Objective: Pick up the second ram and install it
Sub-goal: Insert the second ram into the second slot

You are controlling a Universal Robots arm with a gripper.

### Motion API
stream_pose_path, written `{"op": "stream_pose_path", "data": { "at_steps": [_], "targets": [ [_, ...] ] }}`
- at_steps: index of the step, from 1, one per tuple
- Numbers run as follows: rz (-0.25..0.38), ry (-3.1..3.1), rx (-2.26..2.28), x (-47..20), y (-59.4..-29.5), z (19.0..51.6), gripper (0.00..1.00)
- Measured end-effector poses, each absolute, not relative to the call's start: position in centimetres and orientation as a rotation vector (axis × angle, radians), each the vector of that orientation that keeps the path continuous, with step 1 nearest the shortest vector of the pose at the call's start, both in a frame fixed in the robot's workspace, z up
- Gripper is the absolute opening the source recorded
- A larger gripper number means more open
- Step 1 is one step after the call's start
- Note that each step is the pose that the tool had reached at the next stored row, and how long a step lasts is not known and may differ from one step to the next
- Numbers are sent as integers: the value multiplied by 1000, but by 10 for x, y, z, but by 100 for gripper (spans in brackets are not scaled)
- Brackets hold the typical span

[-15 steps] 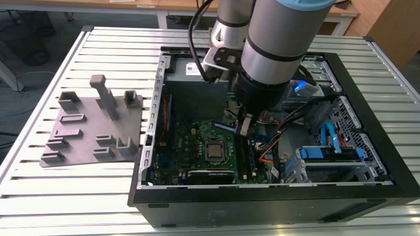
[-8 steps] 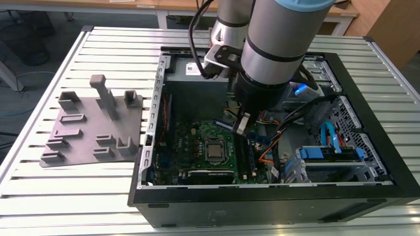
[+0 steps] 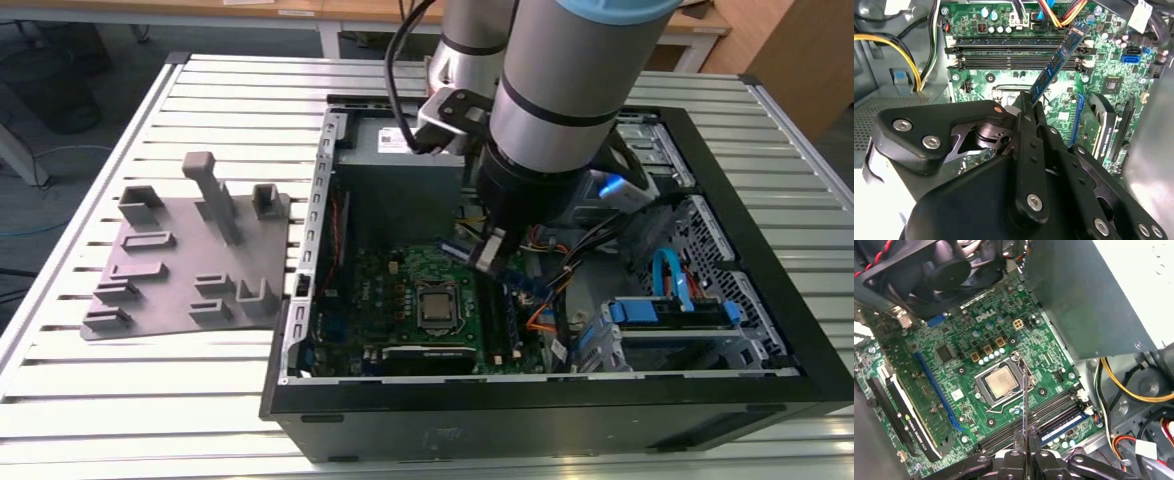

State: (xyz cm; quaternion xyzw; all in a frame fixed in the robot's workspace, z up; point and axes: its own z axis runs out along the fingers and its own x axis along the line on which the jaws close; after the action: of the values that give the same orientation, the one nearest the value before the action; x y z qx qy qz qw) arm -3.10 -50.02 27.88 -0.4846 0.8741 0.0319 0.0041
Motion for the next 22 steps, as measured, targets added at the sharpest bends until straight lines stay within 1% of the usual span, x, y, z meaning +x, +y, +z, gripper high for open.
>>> {"op": "stream_pose_path", "data": {
  "at_steps": [22],
  "targets": [
    [95,2875,-1229,-31,-500,278,14]
  ]
}}
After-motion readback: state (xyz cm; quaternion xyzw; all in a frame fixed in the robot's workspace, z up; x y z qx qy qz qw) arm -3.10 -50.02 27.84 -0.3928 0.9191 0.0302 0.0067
